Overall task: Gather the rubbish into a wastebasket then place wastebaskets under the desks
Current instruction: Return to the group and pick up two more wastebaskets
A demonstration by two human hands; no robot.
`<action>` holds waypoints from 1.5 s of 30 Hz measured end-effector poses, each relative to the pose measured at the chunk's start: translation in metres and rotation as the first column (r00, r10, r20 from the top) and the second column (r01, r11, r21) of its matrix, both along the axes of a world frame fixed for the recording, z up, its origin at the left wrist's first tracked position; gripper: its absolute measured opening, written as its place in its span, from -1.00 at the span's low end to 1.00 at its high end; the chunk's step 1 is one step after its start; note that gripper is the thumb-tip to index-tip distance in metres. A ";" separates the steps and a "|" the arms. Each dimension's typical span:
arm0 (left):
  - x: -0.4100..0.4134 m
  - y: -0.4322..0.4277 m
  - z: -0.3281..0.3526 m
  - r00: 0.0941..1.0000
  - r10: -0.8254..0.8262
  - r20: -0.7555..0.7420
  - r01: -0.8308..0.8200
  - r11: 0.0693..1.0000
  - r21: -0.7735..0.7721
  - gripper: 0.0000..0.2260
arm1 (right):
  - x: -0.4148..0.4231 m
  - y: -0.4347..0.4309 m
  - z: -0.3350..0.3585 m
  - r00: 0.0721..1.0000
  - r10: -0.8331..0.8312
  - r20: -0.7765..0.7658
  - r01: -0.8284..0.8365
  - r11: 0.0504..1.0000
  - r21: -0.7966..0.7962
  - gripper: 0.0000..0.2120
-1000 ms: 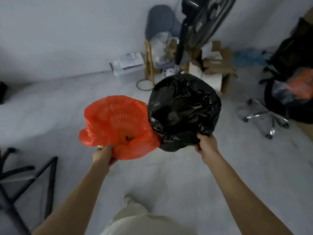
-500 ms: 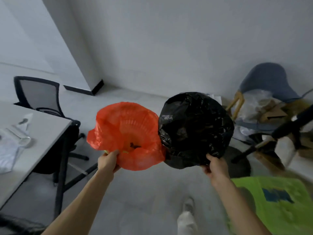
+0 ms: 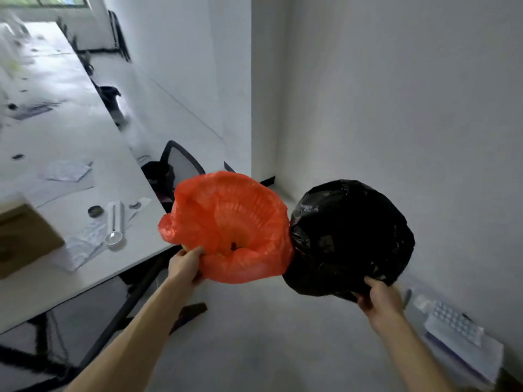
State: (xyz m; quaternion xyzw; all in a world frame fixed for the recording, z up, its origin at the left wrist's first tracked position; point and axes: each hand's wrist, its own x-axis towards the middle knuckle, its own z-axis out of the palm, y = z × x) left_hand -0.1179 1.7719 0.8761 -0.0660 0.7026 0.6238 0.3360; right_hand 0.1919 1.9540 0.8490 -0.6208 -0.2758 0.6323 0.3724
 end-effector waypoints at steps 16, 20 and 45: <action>-0.307 0.262 0.080 0.966 0.257 0.011 -0.251 0.933 0.258 -0.69 | -0.335 0.309 0.076 0.955 0.260 -0.142 -0.248 0.964 0.098 -0.69; -0.373 0.320 0.098 0.958 0.288 -0.021 -0.273 0.927 0.256 -0.67 | -0.400 0.376 0.086 0.950 0.289 -0.123 -0.276 0.955 0.111 -0.71; -0.766 0.547 0.035 0.708 0.706 -0.008 -0.705 0.707 0.052 -0.78 | -0.915 0.692 0.038 0.724 0.688 -0.054 -0.690 0.724 -0.030 -0.85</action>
